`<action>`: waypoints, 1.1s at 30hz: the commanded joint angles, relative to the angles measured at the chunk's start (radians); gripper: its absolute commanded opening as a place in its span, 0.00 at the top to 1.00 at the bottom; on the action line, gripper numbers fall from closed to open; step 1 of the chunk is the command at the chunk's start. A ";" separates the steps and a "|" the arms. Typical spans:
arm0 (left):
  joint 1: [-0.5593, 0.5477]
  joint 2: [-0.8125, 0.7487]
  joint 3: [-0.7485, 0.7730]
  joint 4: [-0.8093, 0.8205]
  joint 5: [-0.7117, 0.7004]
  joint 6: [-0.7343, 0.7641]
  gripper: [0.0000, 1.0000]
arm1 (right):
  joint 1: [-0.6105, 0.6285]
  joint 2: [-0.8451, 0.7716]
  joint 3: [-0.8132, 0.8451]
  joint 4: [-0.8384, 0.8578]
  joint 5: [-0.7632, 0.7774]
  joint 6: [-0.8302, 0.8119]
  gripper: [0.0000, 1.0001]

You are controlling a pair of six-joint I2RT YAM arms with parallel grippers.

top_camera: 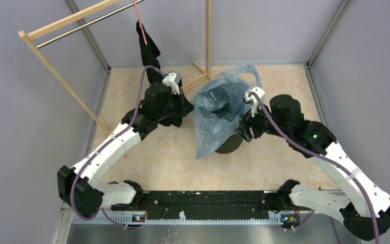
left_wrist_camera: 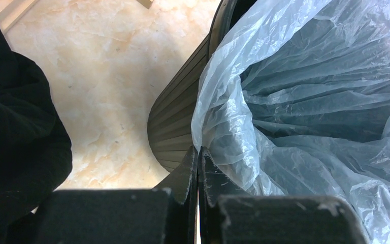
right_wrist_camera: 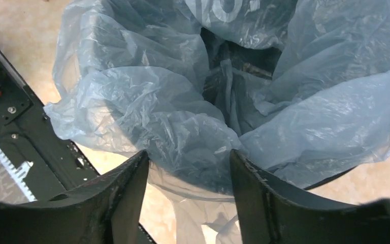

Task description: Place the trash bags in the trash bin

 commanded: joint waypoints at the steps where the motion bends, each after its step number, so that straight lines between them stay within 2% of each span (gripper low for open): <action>1: 0.006 -0.010 0.001 0.041 0.020 -0.012 1.00 | 0.029 -0.009 0.028 0.009 0.173 -0.050 0.48; 8: 0.004 -0.007 0.002 0.036 0.006 -0.002 1.00 | 0.029 -0.054 0.008 0.004 0.149 -0.028 0.84; 11: 0.004 -0.004 0.006 0.029 -0.011 0.008 1.00 | 0.029 -0.079 0.009 -0.025 0.110 -0.009 0.94; 16: 0.005 0.001 0.018 0.030 -0.036 0.017 1.00 | 0.029 -0.129 -0.028 -0.051 0.138 0.009 0.95; 20: 0.005 0.005 0.027 0.027 -0.078 0.023 1.00 | 0.030 -0.174 -0.091 -0.032 0.258 0.030 1.00; 26: 0.007 0.044 0.052 0.026 -0.166 0.033 1.00 | 0.030 -0.205 -0.215 0.022 0.429 0.091 1.00; 30: 0.005 0.077 0.073 0.024 -0.211 0.042 1.00 | 0.030 -0.222 -0.296 0.106 0.462 0.124 1.00; 31: 0.005 0.085 0.078 0.029 -0.213 0.046 1.00 | 0.030 -0.227 -0.323 0.142 0.467 0.129 0.99; 33: 0.005 0.102 0.097 0.030 -0.213 0.052 1.00 | 0.030 -0.236 -0.377 0.222 0.478 0.142 0.91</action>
